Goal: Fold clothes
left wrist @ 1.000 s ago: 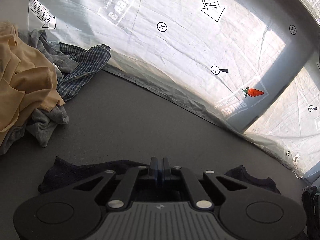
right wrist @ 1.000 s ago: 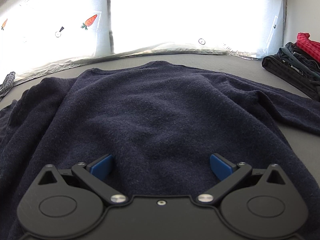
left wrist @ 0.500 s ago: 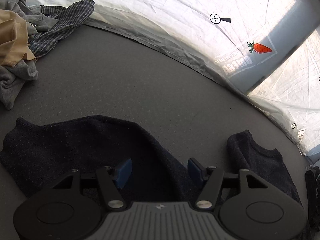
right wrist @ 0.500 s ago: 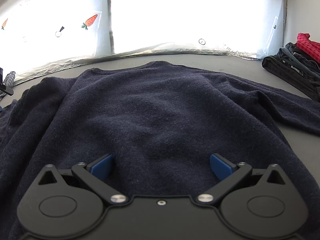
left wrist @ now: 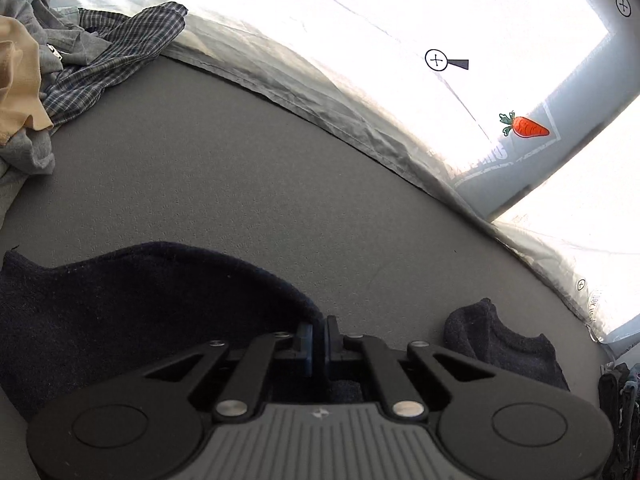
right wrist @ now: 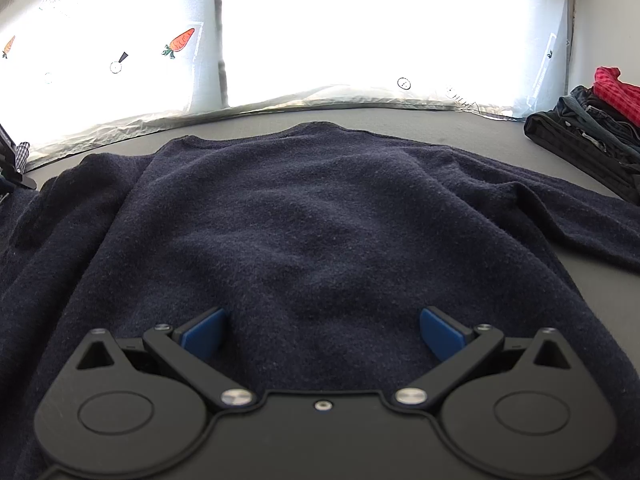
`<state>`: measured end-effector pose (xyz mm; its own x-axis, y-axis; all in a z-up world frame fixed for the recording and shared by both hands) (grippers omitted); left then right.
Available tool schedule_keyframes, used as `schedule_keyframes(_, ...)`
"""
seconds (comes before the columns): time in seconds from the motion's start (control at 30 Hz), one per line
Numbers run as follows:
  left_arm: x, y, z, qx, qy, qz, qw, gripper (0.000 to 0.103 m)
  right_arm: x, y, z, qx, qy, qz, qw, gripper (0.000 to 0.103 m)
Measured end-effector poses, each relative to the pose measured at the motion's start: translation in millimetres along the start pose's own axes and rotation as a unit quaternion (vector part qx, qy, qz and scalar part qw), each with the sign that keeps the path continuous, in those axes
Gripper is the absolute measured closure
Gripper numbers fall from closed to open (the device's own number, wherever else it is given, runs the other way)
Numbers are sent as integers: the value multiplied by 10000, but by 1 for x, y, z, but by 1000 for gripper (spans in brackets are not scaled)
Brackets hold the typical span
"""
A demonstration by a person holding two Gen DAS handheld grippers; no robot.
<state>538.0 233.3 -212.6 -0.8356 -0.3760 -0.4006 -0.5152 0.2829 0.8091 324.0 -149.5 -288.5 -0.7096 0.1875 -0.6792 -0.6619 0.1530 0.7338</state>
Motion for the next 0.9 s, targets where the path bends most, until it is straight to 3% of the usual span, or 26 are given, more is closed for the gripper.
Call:
schedule_keyframes(0.13,13,87,-5,281,-12,-660,9974,99,0,0,-1,-11,-2,-1,10000,0)
schedule_keyframes(0.27,49,140,3,119,219,-716,9971,98,0,0,-1,-19,-10,-3,10000,0)
schedule_keyframes(0.4,104,137,36,-405,628,-253,9969,98,-1,0,-1,-20,-12,-3,10000,0)
schedule_keyframes(0.53,151,120,67,-472,1211,258,9912,98,-1,0,-1,-26,-19,-4,10000,0)
schedule_keyframes(0.67,172,113,73,-382,1579,544,9852,97,-1,0,-1,-38,-29,-6,10000,0)
schedule_keyframes(0.77,185,106,80,-386,1899,788,9779,89,-1,0,-1,-54,-34,-8,10000,0)
schedule_keyframes(0.9,190,107,89,-439,2264,845,9694,84,-1,0,-1,-79,-37,-10,10000,0)
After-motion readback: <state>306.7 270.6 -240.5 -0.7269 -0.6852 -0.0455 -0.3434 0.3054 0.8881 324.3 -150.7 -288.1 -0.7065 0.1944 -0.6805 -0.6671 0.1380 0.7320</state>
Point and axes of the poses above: each gripper's, at about its wrist camera, not at the fingertips, and y roughly against the way its jaws point, z to its left, x to its underside, the point moved 9 cm from there along -y, roughly the way its jaws point, and after that the axes turned 9 degrees about z, right-handed, at the moved point
